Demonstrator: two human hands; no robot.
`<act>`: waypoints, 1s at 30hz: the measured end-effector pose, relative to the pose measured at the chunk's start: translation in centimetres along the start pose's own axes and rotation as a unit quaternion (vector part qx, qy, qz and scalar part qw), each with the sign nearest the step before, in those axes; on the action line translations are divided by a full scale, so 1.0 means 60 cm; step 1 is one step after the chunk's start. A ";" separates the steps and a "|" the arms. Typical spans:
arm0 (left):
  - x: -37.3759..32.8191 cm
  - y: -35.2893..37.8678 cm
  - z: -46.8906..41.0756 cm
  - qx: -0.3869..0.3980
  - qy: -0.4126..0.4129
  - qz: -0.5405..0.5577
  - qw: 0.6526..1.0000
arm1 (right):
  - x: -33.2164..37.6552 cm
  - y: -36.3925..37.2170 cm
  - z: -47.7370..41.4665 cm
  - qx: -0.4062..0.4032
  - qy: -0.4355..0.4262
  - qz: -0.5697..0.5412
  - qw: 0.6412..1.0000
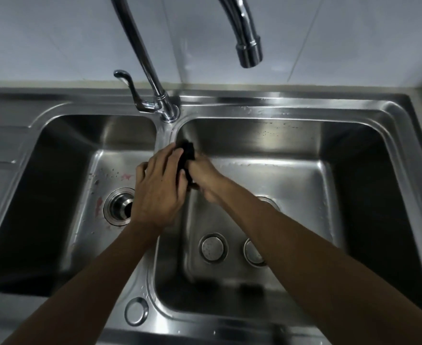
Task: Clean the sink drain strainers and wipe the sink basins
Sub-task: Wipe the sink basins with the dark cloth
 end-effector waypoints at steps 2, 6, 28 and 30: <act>-0.003 -0.001 0.000 0.004 -0.003 -0.007 1.000 | -0.021 -0.003 0.015 0.020 -0.016 0.006 1.000; -0.009 -0.006 -0.002 0.021 -0.009 -0.011 1.000 | -0.074 0.009 0.034 0.055 -0.012 0.021 0.998; 0.003 -0.001 -0.002 0.029 -0.014 0.007 0.999 | -0.054 -0.018 -0.062 -0.055 -0.084 0.372 0.923; 0.001 -0.003 -0.002 0.030 -0.017 0.010 0.999 | -0.061 -0.003 -0.053 -0.043 -0.082 0.375 0.922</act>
Point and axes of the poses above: each hand's wrist, its own z-axis away from the middle knuckle, its own y-axis out of the palm, x = y × z, the point moved 5 cm from there along -z, towards the middle knuckle, and after that the axes turned 3 degrees about z, right-handed, at the moved point
